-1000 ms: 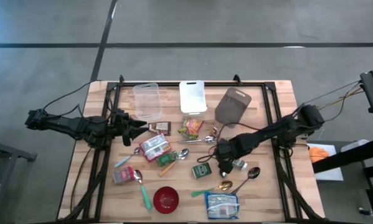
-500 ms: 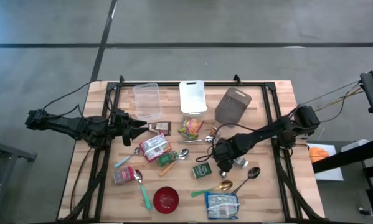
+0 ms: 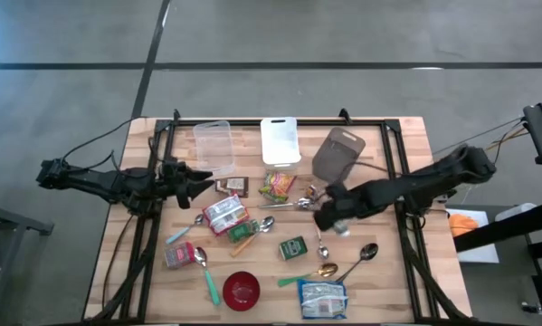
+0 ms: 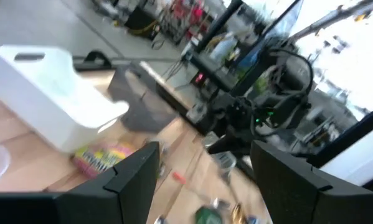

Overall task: Pick & Place Food Item
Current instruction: Put the white seasoning bottle into the transparent bin

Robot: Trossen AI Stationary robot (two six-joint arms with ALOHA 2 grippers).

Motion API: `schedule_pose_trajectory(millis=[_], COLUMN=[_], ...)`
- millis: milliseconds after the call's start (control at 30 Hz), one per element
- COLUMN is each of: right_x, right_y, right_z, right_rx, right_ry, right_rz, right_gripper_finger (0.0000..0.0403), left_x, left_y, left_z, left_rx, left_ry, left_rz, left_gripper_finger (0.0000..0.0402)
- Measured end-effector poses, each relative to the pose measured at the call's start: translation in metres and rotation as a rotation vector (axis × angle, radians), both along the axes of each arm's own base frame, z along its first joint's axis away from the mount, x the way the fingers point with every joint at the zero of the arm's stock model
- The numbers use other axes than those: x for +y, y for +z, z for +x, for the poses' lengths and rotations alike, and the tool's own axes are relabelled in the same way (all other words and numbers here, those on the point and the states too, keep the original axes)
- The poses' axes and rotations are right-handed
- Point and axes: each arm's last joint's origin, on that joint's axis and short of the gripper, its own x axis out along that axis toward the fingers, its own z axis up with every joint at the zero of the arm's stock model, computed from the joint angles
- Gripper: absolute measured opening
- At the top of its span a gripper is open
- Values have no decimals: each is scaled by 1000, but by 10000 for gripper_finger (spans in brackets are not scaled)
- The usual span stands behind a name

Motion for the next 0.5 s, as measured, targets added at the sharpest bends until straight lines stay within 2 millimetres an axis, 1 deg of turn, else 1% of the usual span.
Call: schedule_pose_trajectory(millis=[100, 233, 367, 500], right_x=[-9, -23, -38, -52], right_y=[21, 45, 63, 76], right_z=[-2, 1, 8, 21], right_rx=[-200, -476, -705, -859], right_ry=[-161, -352, -522, -581], right_rz=[-34, -88, -174, -217], right_gripper_finger=[187, 187, 187, 187], left_x=[0, -1, -3, -6], left_y=[4, 16, 32, 47], left_z=[4, 18, 38, 62], left_rx=[17, 79, 155, 233], left_ry=[35, 86, 149, 209], left_rz=[55, 167, 291, 395], left_gripper_finger=[254, 254, 254, 254])
